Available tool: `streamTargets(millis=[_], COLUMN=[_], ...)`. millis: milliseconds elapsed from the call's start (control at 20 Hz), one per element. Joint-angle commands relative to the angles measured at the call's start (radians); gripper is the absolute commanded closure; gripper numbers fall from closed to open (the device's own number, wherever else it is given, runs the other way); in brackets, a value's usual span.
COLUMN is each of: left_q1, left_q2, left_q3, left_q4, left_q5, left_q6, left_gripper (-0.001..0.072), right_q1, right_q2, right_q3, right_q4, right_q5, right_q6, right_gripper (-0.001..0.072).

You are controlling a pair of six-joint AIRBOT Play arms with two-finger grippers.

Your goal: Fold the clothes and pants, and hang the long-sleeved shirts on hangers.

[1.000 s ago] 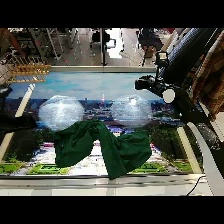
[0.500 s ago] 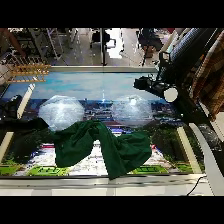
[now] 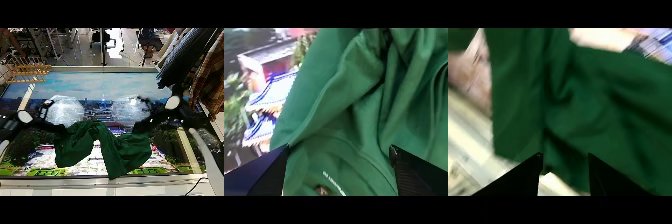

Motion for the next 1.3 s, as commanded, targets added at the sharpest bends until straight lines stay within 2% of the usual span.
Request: streamTargets(millis=[0, 50, 100, 200, 250, 450, 500, 550, 600, 750, 900, 1000, 1100, 1250], left_q1=[-0.032, -0.032, -0.032, -0.031, -0.031, -0.03, -0.03, -0.03, -0.029, -0.008, 0.035, 0.076, 0.146, 0.339], left_q2=[-0.094, -0.114, -0.13, -0.139, -0.138, -0.113, -0.1, -0.086, -0.068, -0.01, 0.047, 0.107, 0.185, 0.306], left_q3=[0.0, 0.0, 0.0, 0.0, 0.0, 0.0, 0.0, 0.0, 0.001, 0.056, 0.154, 0.243, 0.371, 0.606], left_q4=[0.034, 0.034, 0.034, 0.034, 0.034, 0.034, 0.034, 0.034, 0.034, 0.034, 0.029, -0.016, -0.13, -0.449], left_q5=[0.037, 0.048, 0.066, 0.087, 0.086, 0.075, 0.074, 0.07, 0.058, -0.08, -0.237, -0.322, -0.351, -0.336], left_q6=[0.022, 0.018, 0.006, -0.024, -0.024, -0.023, -0.023, -0.023, -0.023, -0.001, 0.015, 0.028, 0.045, 0.039], left_gripper=[0.0021, 0.0043, 0.0172, 0.0551, 0.069, 0.0695, 0.0696, 0.0696, 0.0696, 0.0696, 0.0696, 0.0696, 0.0696, 0.0696], right_q1=[0.118, 0.171, 0.212, 0.277, 0.3, 0.333, 0.333, 0.333, 0.332, 0.332, 0.332, 0.332, 0.332, 0.332], right_q2=[0.0, -0.014, -0.038, -0.105, -0.142, -0.23, -0.237, -0.237, -0.23, -0.121, 0.073, 0.212, 0.361, 0.569], right_q3=[-0.172, -0.19, -0.192, -0.179, -0.169, -0.142, -0.142, -0.142, -0.128, -0.037, 0.094, 0.201, 0.318, 0.484], right_q4=[0.042, 0.003, -0.011, -0.005, -0.006, -0.034, -0.043, -0.061, -0.09, -0.27, -0.441, -0.545, -0.666, -0.821], right_q5=[0.008, -0.053, -0.081, -0.115, -0.121, -0.174, -0.184, -0.188, -0.16, -0.084, -0.057, 0.011, 0.035, -0.048], right_q6=[-0.05, -0.048, -0.048, -0.046, -0.046, -0.018, -0.016, -0.016, -0.016, 0.034, 0.076, 0.094, 0.094, 0.119], right_gripper=[0.0351, 0.0351, 0.0351, 0.0351, 0.0351, 0.0359, 0.0422, 0.058, 0.0693, 0.0695, 0.0696, 0.0696, 0.0696, 0.0696])
